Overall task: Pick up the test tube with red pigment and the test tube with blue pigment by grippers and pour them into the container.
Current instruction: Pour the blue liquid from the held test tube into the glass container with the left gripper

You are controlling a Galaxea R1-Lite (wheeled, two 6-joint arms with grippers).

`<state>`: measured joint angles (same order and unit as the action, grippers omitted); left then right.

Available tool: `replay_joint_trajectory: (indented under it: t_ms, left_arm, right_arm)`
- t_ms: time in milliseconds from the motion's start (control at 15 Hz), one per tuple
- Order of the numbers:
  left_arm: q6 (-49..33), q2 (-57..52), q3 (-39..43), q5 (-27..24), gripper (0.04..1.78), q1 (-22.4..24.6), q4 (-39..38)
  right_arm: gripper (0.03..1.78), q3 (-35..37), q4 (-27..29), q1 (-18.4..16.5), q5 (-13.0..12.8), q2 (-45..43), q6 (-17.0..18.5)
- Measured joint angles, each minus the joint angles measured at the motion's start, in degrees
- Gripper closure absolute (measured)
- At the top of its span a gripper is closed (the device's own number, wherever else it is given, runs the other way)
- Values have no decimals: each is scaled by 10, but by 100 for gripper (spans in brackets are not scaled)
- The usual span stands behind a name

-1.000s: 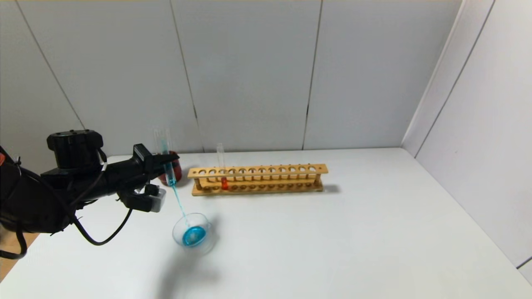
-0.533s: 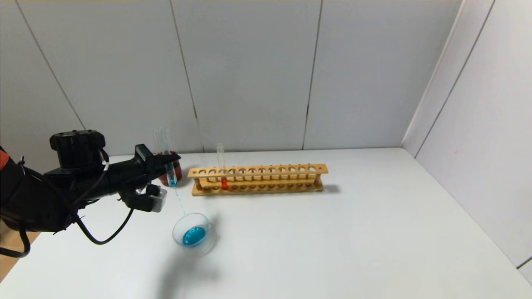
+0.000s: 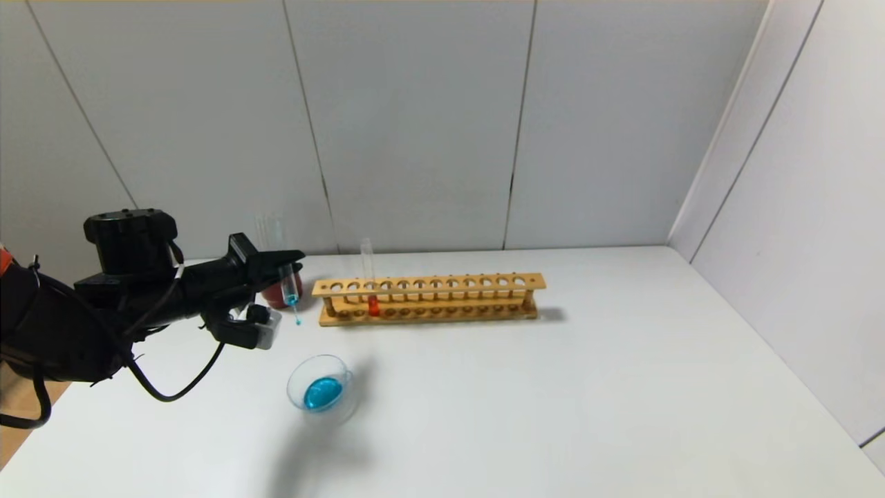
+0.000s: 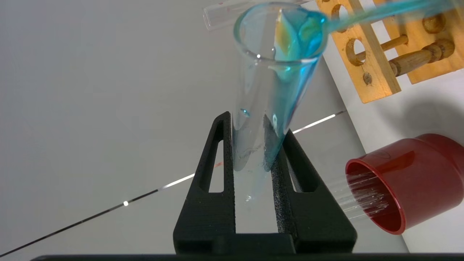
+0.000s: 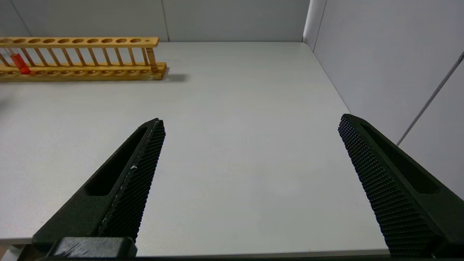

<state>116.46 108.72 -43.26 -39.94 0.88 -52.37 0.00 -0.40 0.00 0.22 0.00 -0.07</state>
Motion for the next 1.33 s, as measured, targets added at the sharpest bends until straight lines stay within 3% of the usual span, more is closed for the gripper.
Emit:
replay_joint_trajectory:
  t_ms: [1333]
  left_arm:
    - [70, -17, -11, -12, 148, -2, -16]
  right_arm:
    - [6, 0, 0, 0, 0, 0, 0]
